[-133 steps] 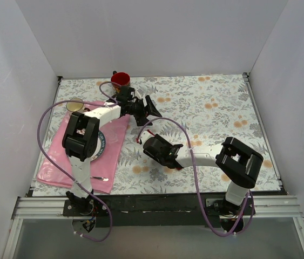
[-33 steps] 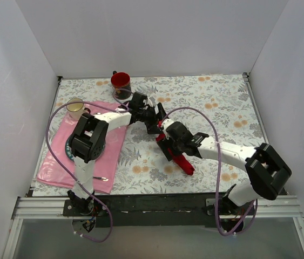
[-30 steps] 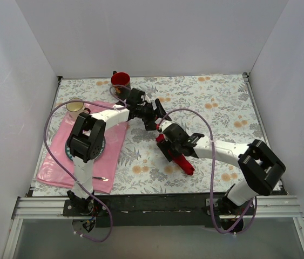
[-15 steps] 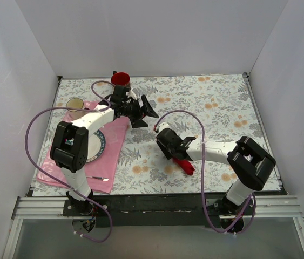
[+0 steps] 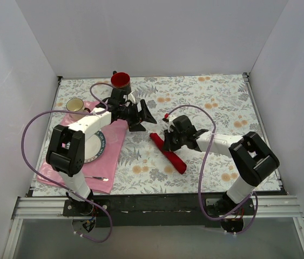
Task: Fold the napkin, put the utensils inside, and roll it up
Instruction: Roll the napkin with the utensil
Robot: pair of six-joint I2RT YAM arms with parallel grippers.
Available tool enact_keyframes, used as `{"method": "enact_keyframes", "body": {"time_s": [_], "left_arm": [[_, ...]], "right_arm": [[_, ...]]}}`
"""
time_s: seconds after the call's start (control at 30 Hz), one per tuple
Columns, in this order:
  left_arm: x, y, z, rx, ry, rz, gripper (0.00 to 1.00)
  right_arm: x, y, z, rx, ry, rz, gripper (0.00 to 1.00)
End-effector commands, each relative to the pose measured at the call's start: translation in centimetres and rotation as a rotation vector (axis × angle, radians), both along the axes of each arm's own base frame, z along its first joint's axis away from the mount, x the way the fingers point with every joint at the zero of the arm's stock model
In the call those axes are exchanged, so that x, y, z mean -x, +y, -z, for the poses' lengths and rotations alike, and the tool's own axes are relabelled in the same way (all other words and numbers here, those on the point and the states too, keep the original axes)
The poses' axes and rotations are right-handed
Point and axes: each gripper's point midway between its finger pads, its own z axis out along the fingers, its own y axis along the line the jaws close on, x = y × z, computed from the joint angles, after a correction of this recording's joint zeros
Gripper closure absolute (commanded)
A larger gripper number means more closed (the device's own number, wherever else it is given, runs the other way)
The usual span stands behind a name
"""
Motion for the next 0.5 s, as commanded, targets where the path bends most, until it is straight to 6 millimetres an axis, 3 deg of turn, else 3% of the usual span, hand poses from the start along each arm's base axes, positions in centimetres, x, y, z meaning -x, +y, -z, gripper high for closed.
{"method": "enact_keyframes", "body": {"time_s": [0.0, 0.1, 0.17, 0.2, 0.3, 0.47], "left_arm": [[0.3, -0.6, -4.5, 0.100, -0.076, 0.036, 0.20], [0.7, -1.7, -4.5, 0.188, -0.020, 0.051, 0.20], [0.7, -2.5, -4.3, 0.239, 0.000, 0.053, 0.20], [0.9, -3.1, -3.8, 0.241, 0.011, 0.060, 0.20], [1.4, -5.0, -3.4, 0.259, 0.002, 0.088, 0.20], [2.2, -7.2, -0.7, 0.269, 0.041, 0.116, 0.21]], "right_arm": [[2.7, 3.4, -2.8, -0.387, 0.251, -0.109, 0.95], [2.5, 3.6, -3.4, -0.525, 0.352, -0.094, 0.95], [3.3, 3.1, -2.2, -0.567, 0.443, -0.089, 0.94], [2.8, 3.5, -3.1, -0.628, 0.434, -0.088, 0.94], [3.1, 2.8, -2.1, -0.649, 0.478, -0.061, 0.94], [2.7, 1.4, -1.1, -0.665, 0.483, -0.016, 0.94]]}}
